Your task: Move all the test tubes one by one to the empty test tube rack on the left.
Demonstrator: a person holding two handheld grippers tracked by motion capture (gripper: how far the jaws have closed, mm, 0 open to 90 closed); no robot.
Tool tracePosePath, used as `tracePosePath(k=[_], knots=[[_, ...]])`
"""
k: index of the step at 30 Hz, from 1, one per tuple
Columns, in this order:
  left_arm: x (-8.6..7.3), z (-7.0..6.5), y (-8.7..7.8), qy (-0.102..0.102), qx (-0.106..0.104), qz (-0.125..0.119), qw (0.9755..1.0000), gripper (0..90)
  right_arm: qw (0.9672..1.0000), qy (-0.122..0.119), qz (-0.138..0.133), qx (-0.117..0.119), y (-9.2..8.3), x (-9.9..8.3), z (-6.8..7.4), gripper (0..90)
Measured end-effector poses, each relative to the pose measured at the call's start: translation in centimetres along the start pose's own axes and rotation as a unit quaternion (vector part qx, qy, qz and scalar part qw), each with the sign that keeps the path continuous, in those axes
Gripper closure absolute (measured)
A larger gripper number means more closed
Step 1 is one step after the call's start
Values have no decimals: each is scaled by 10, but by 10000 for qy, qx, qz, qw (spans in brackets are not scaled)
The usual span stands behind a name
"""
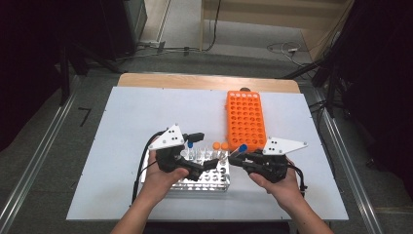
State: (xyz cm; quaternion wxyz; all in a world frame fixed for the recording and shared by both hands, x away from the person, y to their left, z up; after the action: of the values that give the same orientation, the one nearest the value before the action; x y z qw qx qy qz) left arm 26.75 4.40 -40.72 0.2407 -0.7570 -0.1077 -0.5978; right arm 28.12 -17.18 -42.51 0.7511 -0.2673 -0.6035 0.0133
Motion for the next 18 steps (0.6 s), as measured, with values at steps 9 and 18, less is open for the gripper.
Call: tracePosePath(k=[9,18], knots=[[2,-14,9,113,-87,129,9998,331,9997,-81,92,197,10,0,12,754],[2,-20,14,160,-387,143,9990,523,9993,-99,181,304,20,0,20,754]])
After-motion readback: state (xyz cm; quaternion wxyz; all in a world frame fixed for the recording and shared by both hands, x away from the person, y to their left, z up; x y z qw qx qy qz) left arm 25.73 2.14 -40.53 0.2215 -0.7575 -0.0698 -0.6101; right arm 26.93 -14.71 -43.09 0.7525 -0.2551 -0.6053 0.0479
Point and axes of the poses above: each handheld gripper's, and its own axes: y roughly forward along the jaws, x roughly out of its top, z roughly to its left, the point moved 4 cm from there along y, roughly forward along the jaws
